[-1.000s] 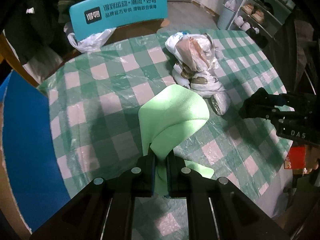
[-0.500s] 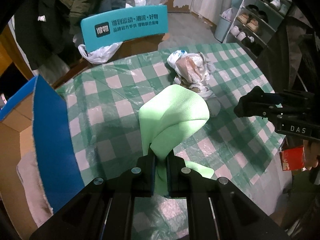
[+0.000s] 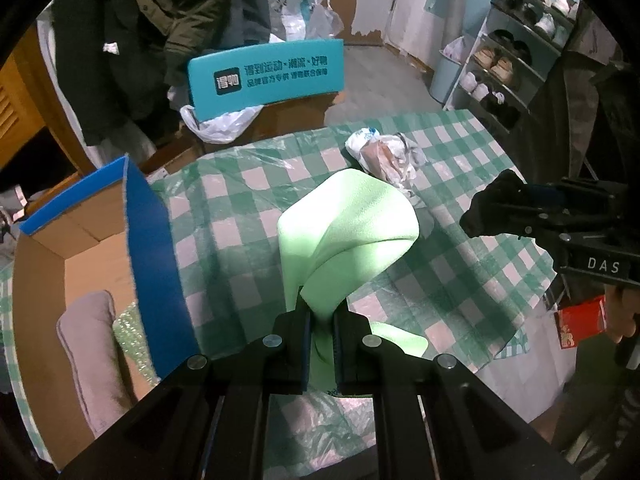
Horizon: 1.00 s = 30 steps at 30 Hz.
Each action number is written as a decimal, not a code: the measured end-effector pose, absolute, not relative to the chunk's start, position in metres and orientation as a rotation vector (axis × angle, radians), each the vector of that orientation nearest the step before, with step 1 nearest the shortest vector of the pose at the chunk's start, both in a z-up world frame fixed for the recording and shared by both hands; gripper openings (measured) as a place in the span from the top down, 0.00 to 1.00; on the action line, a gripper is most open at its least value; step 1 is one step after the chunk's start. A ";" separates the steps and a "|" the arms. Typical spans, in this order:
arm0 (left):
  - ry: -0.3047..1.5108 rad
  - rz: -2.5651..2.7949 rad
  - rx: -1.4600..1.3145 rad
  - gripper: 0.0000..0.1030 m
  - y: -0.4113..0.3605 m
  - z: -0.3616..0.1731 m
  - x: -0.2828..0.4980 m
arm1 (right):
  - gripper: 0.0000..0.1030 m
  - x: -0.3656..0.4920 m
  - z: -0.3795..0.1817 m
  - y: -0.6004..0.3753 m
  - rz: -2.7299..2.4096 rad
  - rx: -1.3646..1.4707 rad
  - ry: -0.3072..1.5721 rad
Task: Organize soft objects
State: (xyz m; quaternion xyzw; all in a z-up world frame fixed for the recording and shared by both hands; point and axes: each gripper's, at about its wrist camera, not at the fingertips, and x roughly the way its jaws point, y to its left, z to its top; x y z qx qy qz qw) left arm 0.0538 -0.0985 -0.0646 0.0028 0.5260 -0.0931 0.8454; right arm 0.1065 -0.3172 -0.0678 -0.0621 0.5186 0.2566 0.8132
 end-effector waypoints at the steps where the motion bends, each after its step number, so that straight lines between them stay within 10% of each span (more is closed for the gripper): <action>1: 1.106 -0.195 0.004 0.91 -0.096 -0.062 0.052 | 0.55 0.105 -0.065 -0.315 0.552 -0.134 1.103; 30: 1.032 -0.152 -0.036 0.91 -0.043 -0.025 0.027 | 0.55 0.091 -0.022 -0.240 0.681 -0.164 1.030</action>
